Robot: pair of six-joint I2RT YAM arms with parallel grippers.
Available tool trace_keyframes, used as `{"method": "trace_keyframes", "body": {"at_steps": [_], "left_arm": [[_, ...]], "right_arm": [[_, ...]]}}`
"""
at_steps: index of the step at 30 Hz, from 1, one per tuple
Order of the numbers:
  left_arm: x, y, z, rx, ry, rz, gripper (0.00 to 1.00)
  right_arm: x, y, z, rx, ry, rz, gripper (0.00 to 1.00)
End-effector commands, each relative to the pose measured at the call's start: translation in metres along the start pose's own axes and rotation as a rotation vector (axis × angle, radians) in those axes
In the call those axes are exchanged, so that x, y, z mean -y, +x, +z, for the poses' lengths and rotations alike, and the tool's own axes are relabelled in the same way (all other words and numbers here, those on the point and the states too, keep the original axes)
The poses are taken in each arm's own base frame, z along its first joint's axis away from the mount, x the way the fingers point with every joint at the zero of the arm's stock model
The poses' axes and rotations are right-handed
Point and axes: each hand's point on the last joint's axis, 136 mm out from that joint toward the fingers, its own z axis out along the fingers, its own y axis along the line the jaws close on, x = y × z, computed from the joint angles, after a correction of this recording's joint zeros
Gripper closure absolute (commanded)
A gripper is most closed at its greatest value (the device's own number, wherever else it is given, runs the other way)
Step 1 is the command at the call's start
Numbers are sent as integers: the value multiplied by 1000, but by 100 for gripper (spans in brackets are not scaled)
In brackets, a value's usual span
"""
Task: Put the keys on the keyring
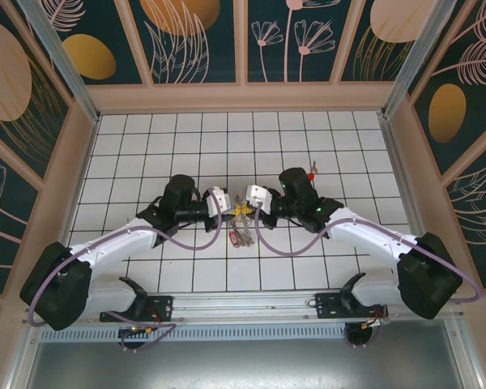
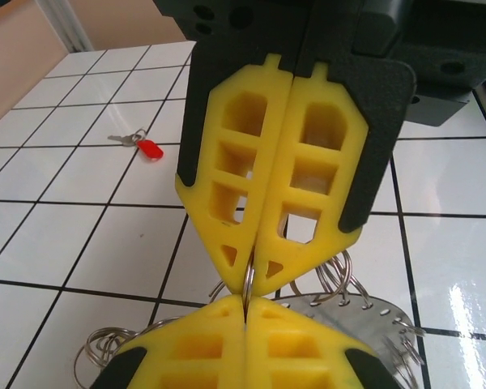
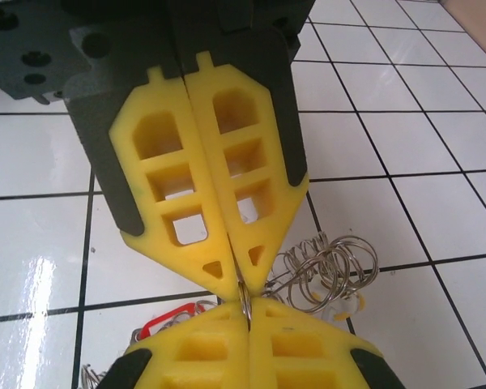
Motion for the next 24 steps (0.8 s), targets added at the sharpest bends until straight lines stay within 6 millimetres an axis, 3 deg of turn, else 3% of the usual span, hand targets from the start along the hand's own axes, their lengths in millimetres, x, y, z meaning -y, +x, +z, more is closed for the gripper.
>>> {"method": "trace_keyframes", "body": {"at_steps": [1,4,8,12,19,24], "left_arm": [[-5,-18,4,40,-1,27,100],[-6,-28,-1,91,-23,30,100],[-6,-39,-6,142,-34,-4,100],[2,-49,-12,216,-10,-25,100],[10,-52,-14,241,20,-16,100],[15,-55,-16,251,53,11,100]], "right_arm": [[-2,-64,-11,216,-17,-70,100],[-5,-57,-12,186,-28,-97,100],[-6,-40,-23,151,-31,-119,85],[-8,-27,-37,142,-72,-99,82],[-15,-16,-42,113,-134,-92,73],[-14,-13,-39,106,-136,-94,72]]}}
